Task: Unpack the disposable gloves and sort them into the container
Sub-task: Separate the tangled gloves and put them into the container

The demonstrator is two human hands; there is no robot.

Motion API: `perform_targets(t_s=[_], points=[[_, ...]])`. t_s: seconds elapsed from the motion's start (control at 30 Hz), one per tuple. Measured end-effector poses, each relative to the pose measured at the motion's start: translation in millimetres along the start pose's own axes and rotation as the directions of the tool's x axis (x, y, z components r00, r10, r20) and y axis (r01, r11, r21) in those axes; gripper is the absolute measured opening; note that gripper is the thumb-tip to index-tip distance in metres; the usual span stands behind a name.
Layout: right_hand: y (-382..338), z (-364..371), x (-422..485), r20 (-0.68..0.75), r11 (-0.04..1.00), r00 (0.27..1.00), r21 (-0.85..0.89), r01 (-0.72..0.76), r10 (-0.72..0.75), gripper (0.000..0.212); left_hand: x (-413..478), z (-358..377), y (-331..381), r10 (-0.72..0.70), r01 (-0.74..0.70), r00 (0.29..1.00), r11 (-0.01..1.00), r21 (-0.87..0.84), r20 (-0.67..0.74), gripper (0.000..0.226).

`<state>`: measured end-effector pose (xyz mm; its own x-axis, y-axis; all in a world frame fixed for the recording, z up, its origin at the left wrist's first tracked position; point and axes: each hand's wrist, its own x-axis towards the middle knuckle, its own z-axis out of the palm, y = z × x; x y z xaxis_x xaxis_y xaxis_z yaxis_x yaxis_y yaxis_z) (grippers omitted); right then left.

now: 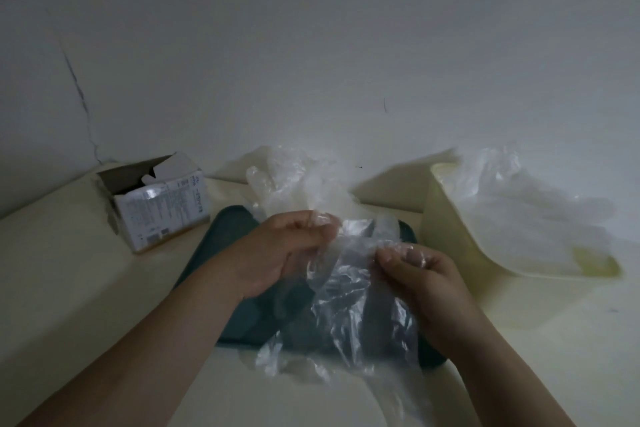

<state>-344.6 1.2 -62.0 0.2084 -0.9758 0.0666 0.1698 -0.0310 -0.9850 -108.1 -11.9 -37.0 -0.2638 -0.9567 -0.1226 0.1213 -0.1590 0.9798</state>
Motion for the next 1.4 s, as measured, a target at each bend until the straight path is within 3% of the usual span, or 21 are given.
perform_targets(t_s=[0.1, 0.17, 0.3, 0.4, 0.5, 0.6, 0.7, 0.9, 1.0, 1.07, 1.13, 1.17, 1.23, 1.3, 1.33, 1.4], points=[[-7.9, 5.8, -4.4, 0.053, 0.999, 0.998, -0.047, 0.022, -0.019, 0.037, 6.1, -1.6, 1.1, 0.032, -0.042, 0.978, 0.998, -0.043, -0.205, 0.021], [-20.1, 8.9, -10.0, 0.091, 0.991, 0.995, -0.121, 0.051, -0.040, 0.036, 6.8, -3.3, 2.4, 0.044, -0.060, 0.939, 0.997, -0.039, -0.341, 0.021], [-67.1, 16.6, -22.5, 0.146, 0.945, 0.986, -0.301, 0.124, -0.083, 0.020, 5.3, -6.9, 7.0, 0.086, -0.053, 0.895, 0.995, 0.088, -0.437, 0.015], [-112.3, 5.5, -24.2, 0.097, 0.910, 0.976, -0.354, 0.217, -0.195, 0.018, 9.3, 3.5, 21.1, 0.139, -0.086, 0.904, 0.986, 0.145, -0.405, 0.004], [-148.7, -25.7, -10.4, -0.030, 0.844, 0.953, -0.474, 0.252, -0.301, 0.012, 11.0, 24.9, 35.4, 0.170, -0.112, 0.931, 0.975, 0.191, -0.323, 0.010], [-173.6, -70.1, 12.9, -0.088, 0.732, 0.939, -0.653, 0.197, -0.332, 0.009, 15.0, 49.0, 50.5, 0.197, -0.149, 0.947, 0.969, 0.198, -0.253, 0.018], [-176.6, -113.4, 42.2, -0.148, 0.586, 0.918, -0.803, 0.106, -0.369, 0.012, 21.4, 68.1, 64.7, 0.210, -0.164, 0.955, 0.962, 0.220, -0.209, 0.007], [-144.4, -158.1, 87.6, -0.082, 0.164, 0.931, -0.986, -0.024, -0.356, 0.016, 23.6, 100.9, 97.3, 0.273, -0.217, 0.940, 0.941, 0.259, -0.204, 0.005], [-133.6, -159.0, 93.2, 0.000, 0.050, 0.960, -0.999, 0.015, -0.282, 0.017, 14.0, 108.5, 121.0, 0.289, -0.262, 0.953, 0.936, 0.235, -0.089, 0.006], [-128.5, -159.2, 94.9, 0.014, 0.011, 0.975, -1.000, 0.016, -0.223, 0.015, 6.5, 114.7, 137.0, 0.278, -0.285, 0.959, 0.943, 0.172, 0.061, 0.002], [-125.0, -164.9, 99.2, -0.016, 0.032, 0.986, -0.999, -0.011, -0.165, 0.016, 8.2, 126.1, 148.7, 0.264, -0.283, 0.946, 0.955, 0.086, 0.187, 0.004], [-125.0, -167.9, 101.4, -0.035, 0.116, 0.989, -0.993, -0.018, -0.147, 0.019, 12.9, 133.9, 151.3, 0.264, -0.282, 0.941, 0.958, 0.057, 0.214, 0.007], [-132.7, -172.9, 104.7, -0.097, 0.407, 0.987, -0.913, -0.037, -0.129, 0.026, 35.7, 153.8, 152.2, 0.262, -0.276, 0.941, 0.960, 0.039, 0.213, 0.008], [-146.4, -175.6, 100.8, -0.196, 0.630, 0.963, -0.776, -0.035, -0.187, 0.032, 69.4, 174.1, 144.4, 0.213, -0.225, 0.959, 0.973, 0.047, 0.189, 0.010], [-154.2, -178.2, 97.2, -0.248, 0.676, 0.941, -0.736, -0.028, -0.231, 0.036, 86.2, 183.1, 138.9, 0.173, -0.186, 0.971, 0.980, 0.068, 0.168, 0.017], [-167.6, -188.3, 89.3, -0.332, 0.656, 0.883, -0.754, -0.037, -0.333, 0.044, 116.1, 195.1, 125.3, 0.116, -0.133, 0.989, 0.971, 0.199, 0.094, 0.020]])
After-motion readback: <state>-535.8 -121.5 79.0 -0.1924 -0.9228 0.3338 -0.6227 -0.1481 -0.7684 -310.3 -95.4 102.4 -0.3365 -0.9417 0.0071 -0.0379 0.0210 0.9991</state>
